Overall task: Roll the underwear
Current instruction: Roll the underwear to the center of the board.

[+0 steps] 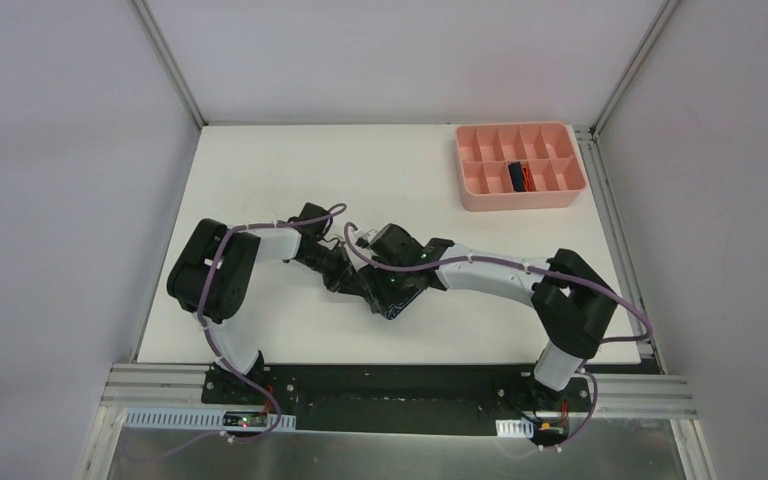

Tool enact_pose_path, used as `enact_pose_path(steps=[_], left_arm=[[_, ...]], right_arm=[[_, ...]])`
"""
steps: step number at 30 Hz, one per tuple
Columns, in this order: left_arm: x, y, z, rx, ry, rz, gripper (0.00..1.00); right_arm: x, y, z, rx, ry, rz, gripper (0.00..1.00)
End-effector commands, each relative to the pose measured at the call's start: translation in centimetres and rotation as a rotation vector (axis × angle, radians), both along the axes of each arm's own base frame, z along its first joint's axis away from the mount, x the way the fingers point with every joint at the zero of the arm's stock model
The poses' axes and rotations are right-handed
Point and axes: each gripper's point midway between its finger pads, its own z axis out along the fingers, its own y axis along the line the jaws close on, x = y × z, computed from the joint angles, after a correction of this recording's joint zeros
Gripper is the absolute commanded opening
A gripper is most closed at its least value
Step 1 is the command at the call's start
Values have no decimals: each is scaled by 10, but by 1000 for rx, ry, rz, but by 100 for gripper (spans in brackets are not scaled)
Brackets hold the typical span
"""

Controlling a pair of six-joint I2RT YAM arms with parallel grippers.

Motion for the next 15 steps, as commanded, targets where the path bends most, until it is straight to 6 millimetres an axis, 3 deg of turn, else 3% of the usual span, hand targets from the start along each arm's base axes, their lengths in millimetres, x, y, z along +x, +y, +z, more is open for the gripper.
enact_pose_path(steps=[1,8,9,14,15], left_arm=[[-19,1,-7,20,107,-9,0],[-17,0,-6,20,105,-6,0],[-16,0,-5,19,106,-5,0],[-13,-2,2,9,99,8,1],[-12,-2,5,5,92,10,2]], right_arm=[[2,11,6,-46,-74,60,58],[-7,14,-8,-115,-71,98,55],[-8,14,-11,-119,-65,94,50],[-8,10,-20,-114,-47,45,2],[-8,10,-21,-98,-38,28,0]])
